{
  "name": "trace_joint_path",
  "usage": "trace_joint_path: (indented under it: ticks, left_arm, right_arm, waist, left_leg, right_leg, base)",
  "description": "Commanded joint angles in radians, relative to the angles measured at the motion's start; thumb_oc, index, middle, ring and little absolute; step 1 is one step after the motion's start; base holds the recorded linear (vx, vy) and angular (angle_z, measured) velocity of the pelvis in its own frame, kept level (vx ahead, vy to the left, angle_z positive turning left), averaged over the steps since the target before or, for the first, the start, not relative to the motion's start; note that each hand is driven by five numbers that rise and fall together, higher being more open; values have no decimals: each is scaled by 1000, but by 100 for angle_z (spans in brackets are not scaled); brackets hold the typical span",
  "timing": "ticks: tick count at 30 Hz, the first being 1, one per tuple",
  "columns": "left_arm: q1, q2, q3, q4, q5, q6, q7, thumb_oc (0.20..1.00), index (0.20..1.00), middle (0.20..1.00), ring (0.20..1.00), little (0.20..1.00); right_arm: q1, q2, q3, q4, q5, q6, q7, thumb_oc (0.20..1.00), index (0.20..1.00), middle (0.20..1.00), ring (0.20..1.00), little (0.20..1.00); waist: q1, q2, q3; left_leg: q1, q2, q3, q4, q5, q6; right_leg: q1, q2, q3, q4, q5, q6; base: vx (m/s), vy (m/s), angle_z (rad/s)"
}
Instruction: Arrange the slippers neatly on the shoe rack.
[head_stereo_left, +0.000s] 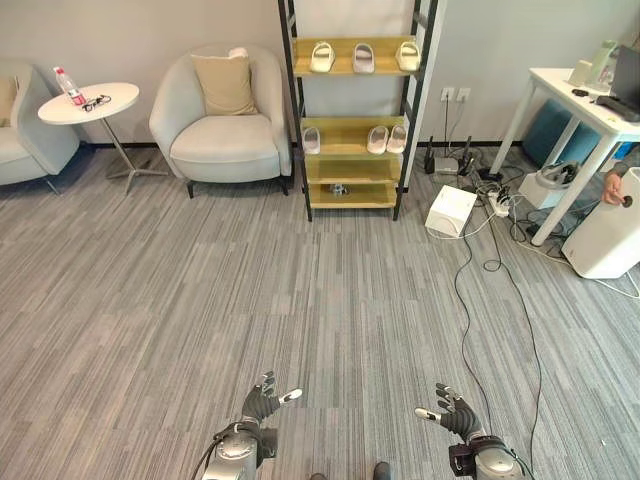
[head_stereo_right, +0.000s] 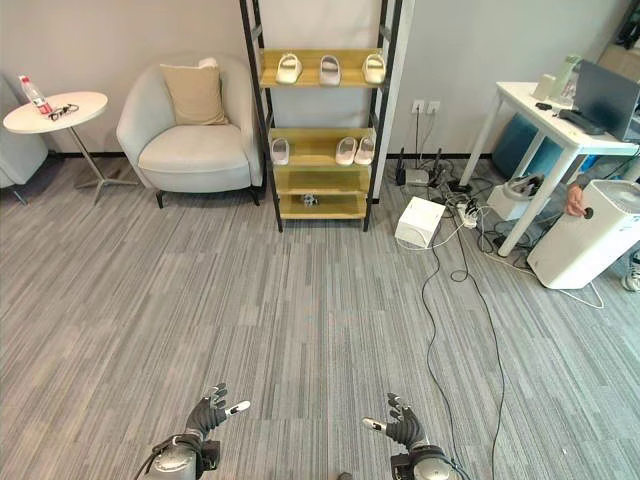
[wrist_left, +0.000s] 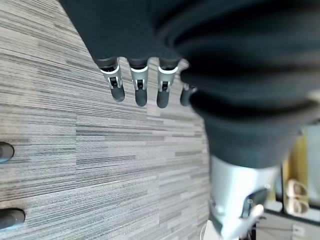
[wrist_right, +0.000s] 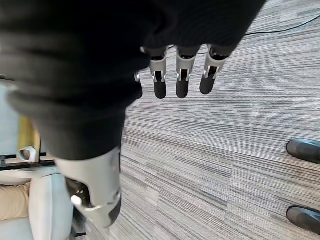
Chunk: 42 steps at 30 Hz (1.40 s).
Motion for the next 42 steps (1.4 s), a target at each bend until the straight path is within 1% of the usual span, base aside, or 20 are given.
trace_joint_path:
  ticks: [1, 6, 22, 33, 37, 42]
  left_arm:
    - [-65, 4, 8, 8, -16, -30, 16, 1000, 1000, 1000, 1000, 1000]
    - [-59, -4, 16, 23, -28, -22, 17, 1000, 1000, 1000, 1000, 1000]
    - [-58, -10, 11, 15, -28, -15, 15, 1000, 1000, 1000, 1000, 1000]
    - [-48, -12, 13, 9, -31, -12, 17, 1000, 1000, 1000, 1000, 1000]
    - [-48, -18, 2, -8, -60, -14, 6, 1000, 1000, 1000, 1000, 1000]
    - [-47, -14, 6, -18, -63, -16, 7, 1000, 1000, 1000, 1000, 1000]
  right_arm:
    - [-29, -15, -22, -72, 17, -35, -11, 1000, 1000, 1000, 1000, 1000]
    - [-16, -5, -17, -85, 32, -34, -8, 1000, 1000, 1000, 1000, 1000]
    - [0, 5, -8, -72, 31, -25, 5, 1000, 1000, 1000, 1000, 1000]
    - [3, 9, 9, -84, 16, -20, 9, 1000, 1000, 1000, 1000, 1000]
    - [1, 11, 16, -76, 16, -18, 11, 1000, 1000, 1000, 1000, 1000]
    - [3, 13, 25, -87, 11, -16, 18, 1000, 1000, 1000, 1000, 1000]
  waist:
    - [-2, -42, -20]
    - [-2, -45, -24]
    - [-10, -38, -34]
    - [-5, -38, -25]
    - [-5, -38, -25]
    - [-3, -39, -27]
  left_leg:
    - [-15, -18, -5, -8, -23, -46]
    - [-5, -17, -6, -8, -29, -44]
    - [9, -22, -2, -8, -39, -37]
    - [8, -23, -1, -8, -38, -36]
    - [8, -23, -3, -8, -39, -37]
    - [12, -23, -6, -8, -41, -37]
  right_leg:
    - [29, -65, 25, 1, -85, 95]
    - [38, -67, 23, 1, -86, 95]
    - [46, -76, 36, 1, -85, 99]
    - [42, -78, 39, 1, -80, 100]
    - [44, -79, 38, 1, -81, 101]
    - [48, -79, 37, 1, -83, 100]
  base:
    - [5, 1, 4]
    - [3, 1, 1]
    - [0, 1, 0]
    - [0, 0, 0]
    - [0, 0, 0]
    - [0, 0, 0]
